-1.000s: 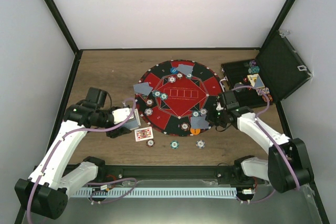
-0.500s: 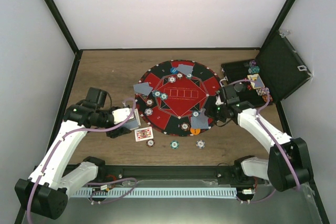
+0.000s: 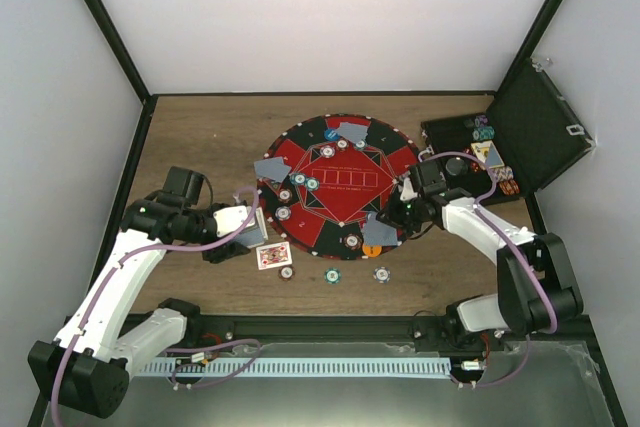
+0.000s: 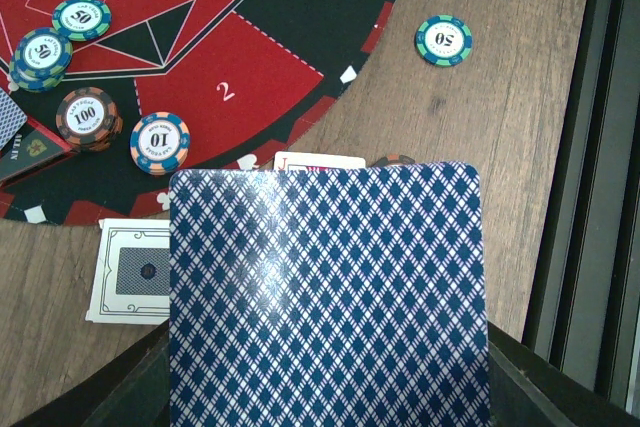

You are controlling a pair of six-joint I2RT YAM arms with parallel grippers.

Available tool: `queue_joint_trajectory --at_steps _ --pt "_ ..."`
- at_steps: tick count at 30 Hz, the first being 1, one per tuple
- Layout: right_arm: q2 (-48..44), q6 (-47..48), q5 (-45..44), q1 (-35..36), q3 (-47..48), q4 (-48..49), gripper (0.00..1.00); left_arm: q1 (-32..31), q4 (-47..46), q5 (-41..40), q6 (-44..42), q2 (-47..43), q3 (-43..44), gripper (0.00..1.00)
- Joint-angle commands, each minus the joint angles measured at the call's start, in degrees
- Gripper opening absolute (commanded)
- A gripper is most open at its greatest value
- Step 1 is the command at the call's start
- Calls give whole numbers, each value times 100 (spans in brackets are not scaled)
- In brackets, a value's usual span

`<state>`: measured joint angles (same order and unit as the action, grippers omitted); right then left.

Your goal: Distribute texas hold em gaming equipment

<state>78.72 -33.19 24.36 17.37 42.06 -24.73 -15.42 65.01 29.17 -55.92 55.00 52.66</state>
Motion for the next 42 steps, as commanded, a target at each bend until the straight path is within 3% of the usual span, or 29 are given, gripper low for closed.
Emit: queue_joint_trajectory --at_steps 1,5,14,19,26,33,42 --pt "23 128 -396 -50 113 -128 24 4 -61 124 -63 -43 86 4" --pt "-30 168 -944 -51 232 -459 38 4 -51 129 -63 -44 95 4" --pt "-434 84 -1864 -54 677 -1075 52 8 -24 166 -69 -46 130 4" --pt "-888 -368 -651 262 773 -592 65 4 -37 216 -69 -40 139 4" --pt "-475 -1748 1123 1654 758 1566 86 4 -43 222 -52 -8 174 4" --pt "661 -2399 1731 2800 1305 3004 89 4 -33 238 -51 -68 144 4" --pt "1759 -2669 1998 3411 1981 3590 89 4 3 221 -100 -100 149 4"
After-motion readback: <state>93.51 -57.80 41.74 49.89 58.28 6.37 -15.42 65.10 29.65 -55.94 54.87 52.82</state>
